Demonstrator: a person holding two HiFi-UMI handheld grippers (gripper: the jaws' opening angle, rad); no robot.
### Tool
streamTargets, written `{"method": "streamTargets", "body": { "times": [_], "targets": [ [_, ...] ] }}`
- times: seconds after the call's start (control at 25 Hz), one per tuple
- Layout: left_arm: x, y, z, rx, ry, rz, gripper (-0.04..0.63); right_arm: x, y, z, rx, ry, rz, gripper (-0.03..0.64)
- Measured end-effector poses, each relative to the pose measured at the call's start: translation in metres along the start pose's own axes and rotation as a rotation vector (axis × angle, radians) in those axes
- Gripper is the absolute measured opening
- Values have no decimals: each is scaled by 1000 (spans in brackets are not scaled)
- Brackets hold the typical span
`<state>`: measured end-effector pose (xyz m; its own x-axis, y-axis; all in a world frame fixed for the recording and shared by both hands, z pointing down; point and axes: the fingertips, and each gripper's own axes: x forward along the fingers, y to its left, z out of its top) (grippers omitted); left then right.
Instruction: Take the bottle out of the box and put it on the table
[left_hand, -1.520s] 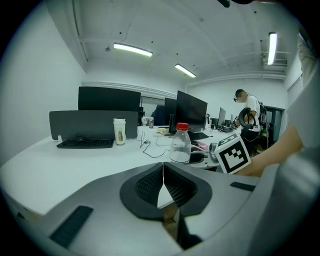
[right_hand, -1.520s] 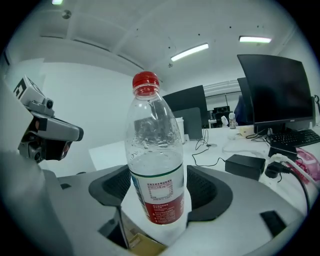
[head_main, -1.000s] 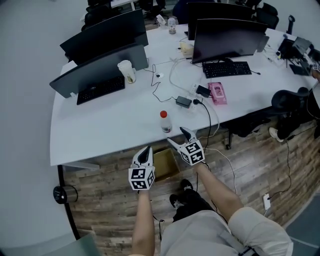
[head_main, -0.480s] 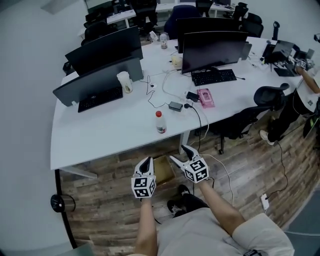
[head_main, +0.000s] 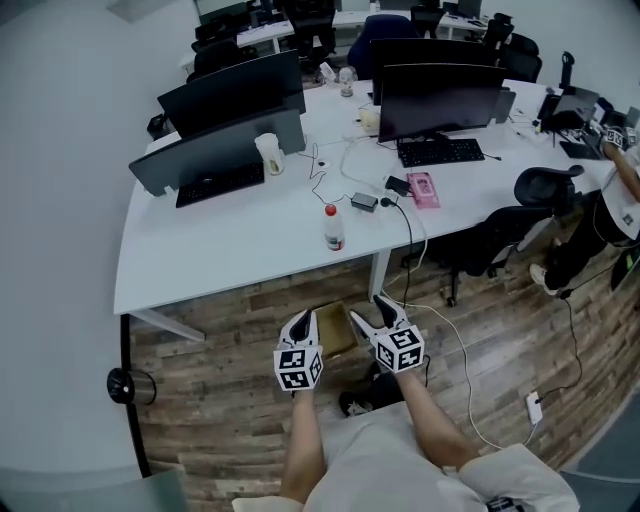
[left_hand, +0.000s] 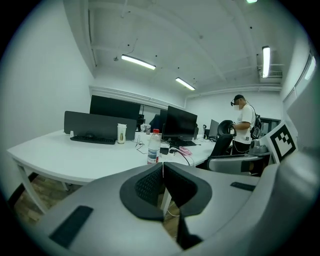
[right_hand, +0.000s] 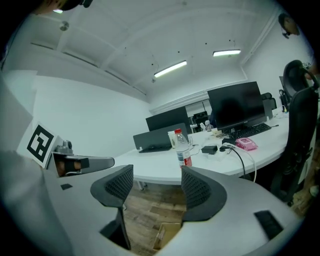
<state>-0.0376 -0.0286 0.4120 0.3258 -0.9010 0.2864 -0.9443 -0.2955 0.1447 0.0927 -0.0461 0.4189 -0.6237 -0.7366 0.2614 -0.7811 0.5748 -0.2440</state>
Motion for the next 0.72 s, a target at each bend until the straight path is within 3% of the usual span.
{"method": "streamTargets", "body": {
  "times": [0.2, 0.32, 0.72],
  "targets": [
    [-8, -9, -10, 49, 21, -12, 17, 0, 3, -8, -39, 6, -33, 313],
    [-15, -13, -20, 58, 41, -22, 17, -2, 8, -15, -39, 10, -53, 220],
    [-12, -25, -23, 46, 43, -44, 16, -15, 2, -25, -45, 40, -88, 96]
  ]
}}
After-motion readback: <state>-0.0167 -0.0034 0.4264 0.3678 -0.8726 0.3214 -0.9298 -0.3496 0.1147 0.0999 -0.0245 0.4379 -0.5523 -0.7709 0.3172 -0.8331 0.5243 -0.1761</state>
